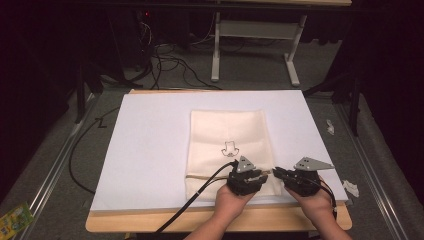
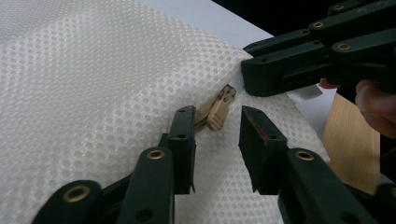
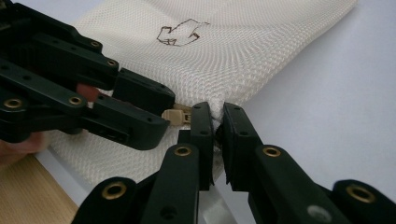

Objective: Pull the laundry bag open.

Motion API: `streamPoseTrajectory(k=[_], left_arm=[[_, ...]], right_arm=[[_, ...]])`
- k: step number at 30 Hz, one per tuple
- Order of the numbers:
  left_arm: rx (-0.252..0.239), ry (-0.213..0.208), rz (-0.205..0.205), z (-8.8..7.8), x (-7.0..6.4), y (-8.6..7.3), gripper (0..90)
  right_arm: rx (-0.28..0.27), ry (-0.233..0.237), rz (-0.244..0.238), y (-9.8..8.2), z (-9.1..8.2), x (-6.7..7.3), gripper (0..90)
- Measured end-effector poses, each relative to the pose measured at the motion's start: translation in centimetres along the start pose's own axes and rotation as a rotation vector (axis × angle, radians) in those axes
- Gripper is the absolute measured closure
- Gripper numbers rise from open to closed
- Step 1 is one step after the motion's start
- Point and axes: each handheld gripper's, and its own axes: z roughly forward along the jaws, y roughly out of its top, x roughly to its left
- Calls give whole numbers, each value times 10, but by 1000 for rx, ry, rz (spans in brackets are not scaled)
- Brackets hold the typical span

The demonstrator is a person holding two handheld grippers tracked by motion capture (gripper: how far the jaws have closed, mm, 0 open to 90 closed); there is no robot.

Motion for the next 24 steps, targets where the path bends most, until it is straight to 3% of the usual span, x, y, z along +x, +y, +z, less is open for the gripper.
streamPoseTrajectory(k=[2, 12, 15, 17, 24], left_arm=[[-11, 12, -19, 3, -1, -1, 703], [-58, 29, -21, 7, -9, -3, 849], [-49, 28, -9, 6, -9, -3, 870], [-16, 24, -13, 3, -7, -2, 871], [5, 72, -8, -11, 3, -7, 873]], right_arm=[[0, -1, -2, 0, 0, 0, 851], [-6, -1, -7, 1, 1, 1, 850], [-6, 8, -8, 1, 1, 1, 850], [4, 10, -5, 1, 2, 1, 851], [-6, -10, 12, 0, 0, -3, 854]])
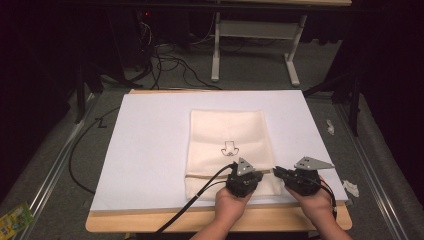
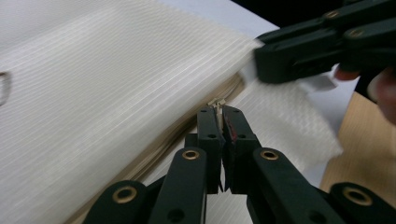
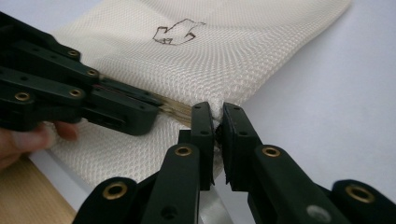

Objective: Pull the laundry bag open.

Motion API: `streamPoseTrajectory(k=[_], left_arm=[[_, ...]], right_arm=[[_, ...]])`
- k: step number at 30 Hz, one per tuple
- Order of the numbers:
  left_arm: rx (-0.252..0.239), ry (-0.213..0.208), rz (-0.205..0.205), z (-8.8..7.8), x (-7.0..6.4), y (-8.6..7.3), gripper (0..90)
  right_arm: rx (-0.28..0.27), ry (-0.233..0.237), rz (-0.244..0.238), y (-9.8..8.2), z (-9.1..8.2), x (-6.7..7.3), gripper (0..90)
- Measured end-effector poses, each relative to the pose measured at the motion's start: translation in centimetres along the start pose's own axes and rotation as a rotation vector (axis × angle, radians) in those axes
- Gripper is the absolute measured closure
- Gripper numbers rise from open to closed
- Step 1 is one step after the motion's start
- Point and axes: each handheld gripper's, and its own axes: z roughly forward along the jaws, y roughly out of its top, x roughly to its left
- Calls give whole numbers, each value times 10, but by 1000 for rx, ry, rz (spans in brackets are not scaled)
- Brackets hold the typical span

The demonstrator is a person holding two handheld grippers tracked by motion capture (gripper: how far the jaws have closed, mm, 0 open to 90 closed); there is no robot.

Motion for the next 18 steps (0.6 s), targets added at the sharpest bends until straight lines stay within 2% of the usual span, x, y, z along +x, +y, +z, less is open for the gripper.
streamPoseTrajectory(k=[2, 5, 7, 9, 10, 11, 12, 13, 15, 17, 18], left_arm=[[5, 10, -16, -8, 8, -2, 873], [31, 42, 2, -28, 21, -7, 873], [41, 51, 9, -34, 24, -8, 872], [49, 66, 14, -49, 32, -14, 873], [65, 85, 22, -63, 39, -18, 872], [75, 98, 19, -71, 45, -21, 873], [75, 98, 19, -71, 45, -21, 872], [87, 126, -5, -88, 58, -26, 873], [109, 148, -32, -104, 72, -31, 873], [146, 186, -26, -120, 84, -34, 873], [146, 186, -26, -120, 84, -34, 872]], right_arm=[[-6, -2, 21, 0, -3, -4, 854], [-14, -11, 41, -3, -6, -10, 854], [-9, -13, 47, -3, -6, -11, 854], [-13, -16, 44, -4, -7, -12, 854], [-12, -22, 49, -4, -7, -13, 854], [-9, -25, 52, -4, -8, -14, 853], [-10, -32, 52, -5, -8, -15, 854], [-7, -35, 58, -5, -8, -17, 854], [-7, -44, 68, -7, -9, -20, 854], [-5, -55, 78, -8, -10, -22, 854], [-5, -55, 78, -8, -10, -22, 854]])
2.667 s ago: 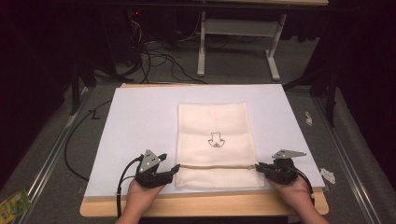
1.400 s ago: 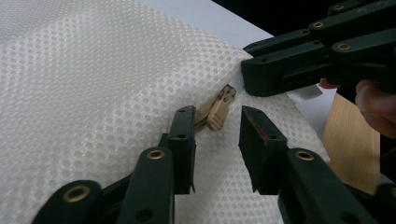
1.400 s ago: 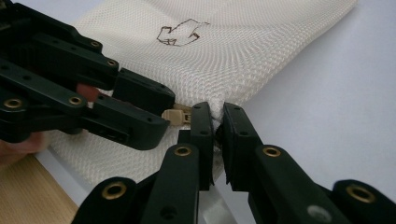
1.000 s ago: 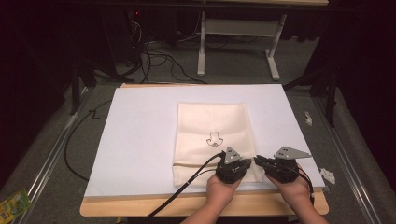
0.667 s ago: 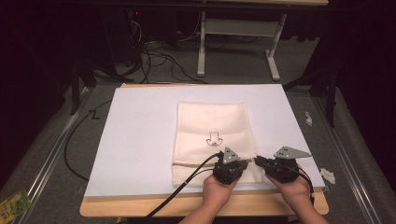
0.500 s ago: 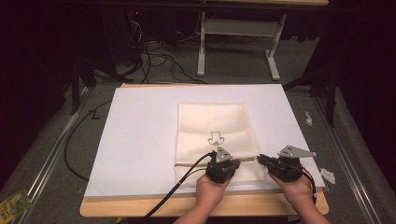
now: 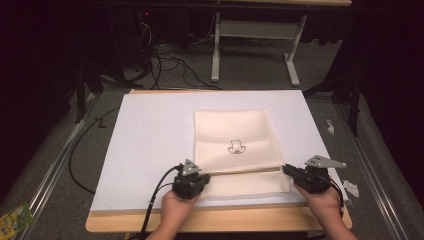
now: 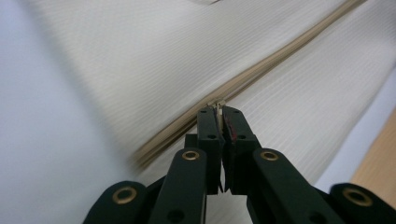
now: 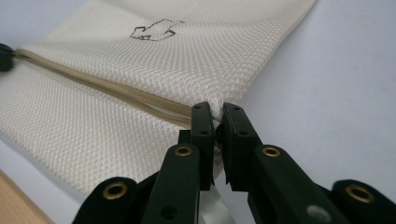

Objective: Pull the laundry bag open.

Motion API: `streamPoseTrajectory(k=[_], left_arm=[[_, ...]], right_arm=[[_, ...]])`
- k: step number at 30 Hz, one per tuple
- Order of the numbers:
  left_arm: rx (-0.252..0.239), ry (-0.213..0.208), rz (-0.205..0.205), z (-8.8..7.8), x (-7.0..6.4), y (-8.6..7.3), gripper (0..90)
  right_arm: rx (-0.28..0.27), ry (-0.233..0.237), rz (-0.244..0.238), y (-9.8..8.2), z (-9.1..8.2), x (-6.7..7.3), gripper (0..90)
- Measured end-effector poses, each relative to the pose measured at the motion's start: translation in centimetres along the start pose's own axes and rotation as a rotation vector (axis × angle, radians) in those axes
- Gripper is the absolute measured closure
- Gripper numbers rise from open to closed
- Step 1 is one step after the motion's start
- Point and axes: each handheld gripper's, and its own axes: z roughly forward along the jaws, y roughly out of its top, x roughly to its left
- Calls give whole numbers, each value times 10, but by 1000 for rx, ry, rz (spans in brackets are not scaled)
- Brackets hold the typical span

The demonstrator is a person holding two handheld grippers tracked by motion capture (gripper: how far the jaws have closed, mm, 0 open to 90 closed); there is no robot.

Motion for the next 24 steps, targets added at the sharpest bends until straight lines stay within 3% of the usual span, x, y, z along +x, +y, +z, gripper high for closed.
streamPoseTrajectory(k=[1, 2, 3, 5, 7, 11, 12, 13, 14, 15, 18, 22, 23, 24], left_arm=[[6, 24, -9, -11, 16, -8, 873], [6, 24, -9, -11, 16, -8, 872], [-9, -1, -41, -19, 28, -19, 873], [-6, -4, -45, -20, 30, -23, 872], [3, -17, -42, -20, 31, -23, 871], [-15, -24, -27, -20, 32, -23, 864], [-15, -24, -27, -20, 32, -23, 836], [-24, -12, -36, -20, 34, -22, 726], [-24, -12, -36, -20, 34, -22, 664], [-60, -28, -43, -25, 39, -21, 641], [-133, 18, -38, -40, 49, -17, 510], [-218, 161, -23, -71, 75, -18, 322], [-218, 161, -23, -71, 75, -18, 287], [-239, 209, -36, -80, 84, -22, 287]], right_arm=[[-1, -11, 4, -1, -1, -4, 854], [-1, -10, 10, -1, -1, -6, 854], [0, 4, 19, -2, -1, -7, 852], [4, 32, 28, -2, 0, -7, 853], [20, -10, -30, 0, 3, 3, 853], [18, -6, -12, -2, 4, 1, 838], [18, -6, -12, -2, 4, 1, 838], [20, -6, -10, -5, 5, 0, 775], [8, -5, -10, -6, 5, -1, 725], [-10, 1, -14, -7, 4, -3, 653], [-69, -15, -13, -6, -2, -9, 494], [-100, -102, 5, -6, -14, -27, 301], [-100, -102, 5, -6, -14, -27, 301], [-105, -128, 7, -8, -17, -33, 258]])
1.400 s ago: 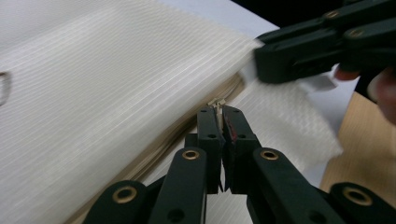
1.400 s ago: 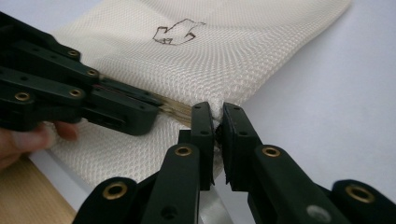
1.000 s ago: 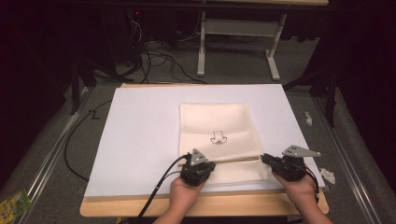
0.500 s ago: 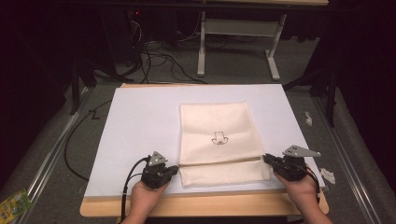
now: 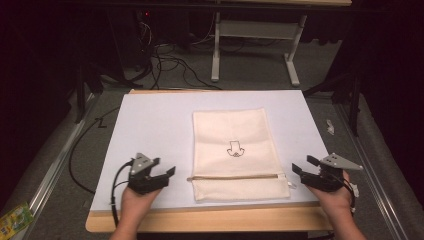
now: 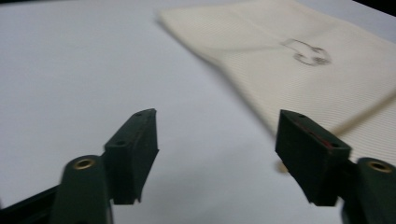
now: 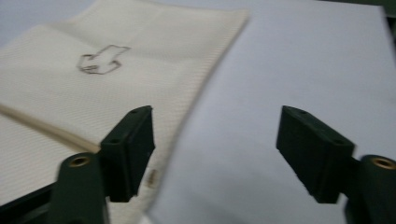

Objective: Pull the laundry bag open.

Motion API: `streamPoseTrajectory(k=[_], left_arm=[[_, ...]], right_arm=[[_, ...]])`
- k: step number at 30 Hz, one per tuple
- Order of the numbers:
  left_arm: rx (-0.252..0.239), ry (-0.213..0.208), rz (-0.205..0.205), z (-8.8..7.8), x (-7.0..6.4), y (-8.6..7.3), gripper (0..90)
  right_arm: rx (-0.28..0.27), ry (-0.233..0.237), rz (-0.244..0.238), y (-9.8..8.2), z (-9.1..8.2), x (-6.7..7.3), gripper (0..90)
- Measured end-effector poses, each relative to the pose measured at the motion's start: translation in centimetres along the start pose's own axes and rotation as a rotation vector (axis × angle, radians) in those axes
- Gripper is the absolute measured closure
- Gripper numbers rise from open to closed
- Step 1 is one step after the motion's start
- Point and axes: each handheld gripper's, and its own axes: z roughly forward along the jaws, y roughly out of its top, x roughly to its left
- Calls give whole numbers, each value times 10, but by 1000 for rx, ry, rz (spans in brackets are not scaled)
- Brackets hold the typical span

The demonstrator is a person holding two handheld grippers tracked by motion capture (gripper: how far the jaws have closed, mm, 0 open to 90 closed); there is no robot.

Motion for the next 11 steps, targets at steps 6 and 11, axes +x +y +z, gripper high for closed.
streamPoseTrajectory(k=[6, 11], left_arm=[[-51, 76, -82, -15, 26, -6, 155], [-26, 69, -28, -7, 17, -4, 152]], right_arm=[[-17, -78, 42, -6, -11, -25, 164], [-11, -75, 8, -4, -8, -16, 168]])
